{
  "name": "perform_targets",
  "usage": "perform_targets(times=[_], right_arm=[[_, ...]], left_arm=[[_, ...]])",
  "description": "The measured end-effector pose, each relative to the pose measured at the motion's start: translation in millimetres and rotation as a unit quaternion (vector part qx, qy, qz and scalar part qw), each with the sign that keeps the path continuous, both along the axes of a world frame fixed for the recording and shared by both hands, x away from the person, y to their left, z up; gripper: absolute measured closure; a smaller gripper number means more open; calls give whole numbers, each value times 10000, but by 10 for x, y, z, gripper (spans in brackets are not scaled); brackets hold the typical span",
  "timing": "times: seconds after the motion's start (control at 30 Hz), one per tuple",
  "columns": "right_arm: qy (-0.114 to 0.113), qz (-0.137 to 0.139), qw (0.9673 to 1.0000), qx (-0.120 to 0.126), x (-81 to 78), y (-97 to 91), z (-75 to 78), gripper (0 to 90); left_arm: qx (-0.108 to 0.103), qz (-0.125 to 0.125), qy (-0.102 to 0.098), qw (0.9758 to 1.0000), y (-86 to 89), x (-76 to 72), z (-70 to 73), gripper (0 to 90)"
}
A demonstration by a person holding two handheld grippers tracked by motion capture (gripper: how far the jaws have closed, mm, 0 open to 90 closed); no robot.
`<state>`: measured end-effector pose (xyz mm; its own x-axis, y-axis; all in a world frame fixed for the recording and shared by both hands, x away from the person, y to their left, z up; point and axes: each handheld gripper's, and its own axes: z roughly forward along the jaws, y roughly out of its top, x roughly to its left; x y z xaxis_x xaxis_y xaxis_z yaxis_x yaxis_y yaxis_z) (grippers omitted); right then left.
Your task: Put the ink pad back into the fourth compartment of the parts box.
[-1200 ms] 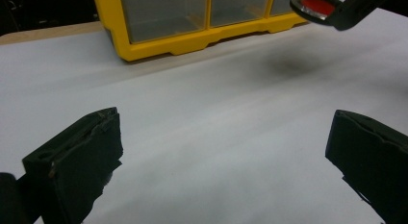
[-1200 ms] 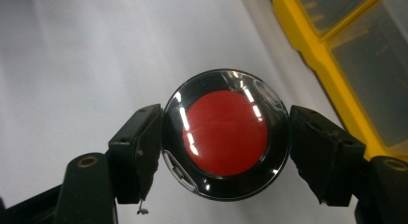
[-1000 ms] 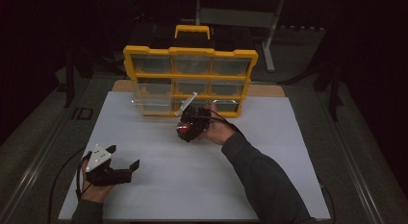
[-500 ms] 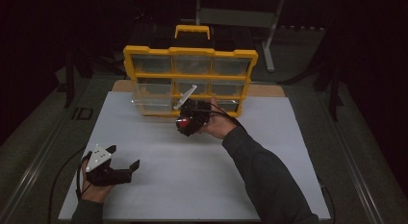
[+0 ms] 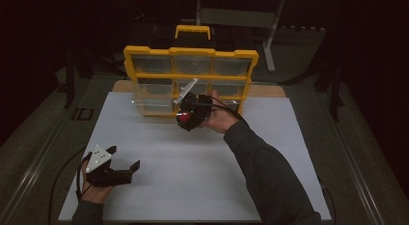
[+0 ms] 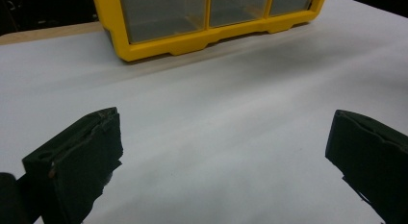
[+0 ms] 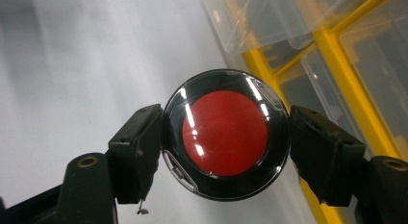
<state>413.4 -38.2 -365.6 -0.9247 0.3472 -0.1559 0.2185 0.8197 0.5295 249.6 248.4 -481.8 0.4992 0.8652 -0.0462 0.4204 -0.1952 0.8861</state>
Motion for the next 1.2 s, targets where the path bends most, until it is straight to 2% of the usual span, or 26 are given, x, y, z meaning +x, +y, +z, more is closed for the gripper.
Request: perform_targets(times=[0.2, 1.2], right_arm=[[-80, 121, 9999, 9, 33, -3, 75, 292], [-248, 39, 9996, 155, 149, 7, 353, 292]], left_arm=[[-7, 1, -3, 10000, 0, 0, -1, 0], [-41, 18, -37, 10000, 3, -2, 0, 0]])
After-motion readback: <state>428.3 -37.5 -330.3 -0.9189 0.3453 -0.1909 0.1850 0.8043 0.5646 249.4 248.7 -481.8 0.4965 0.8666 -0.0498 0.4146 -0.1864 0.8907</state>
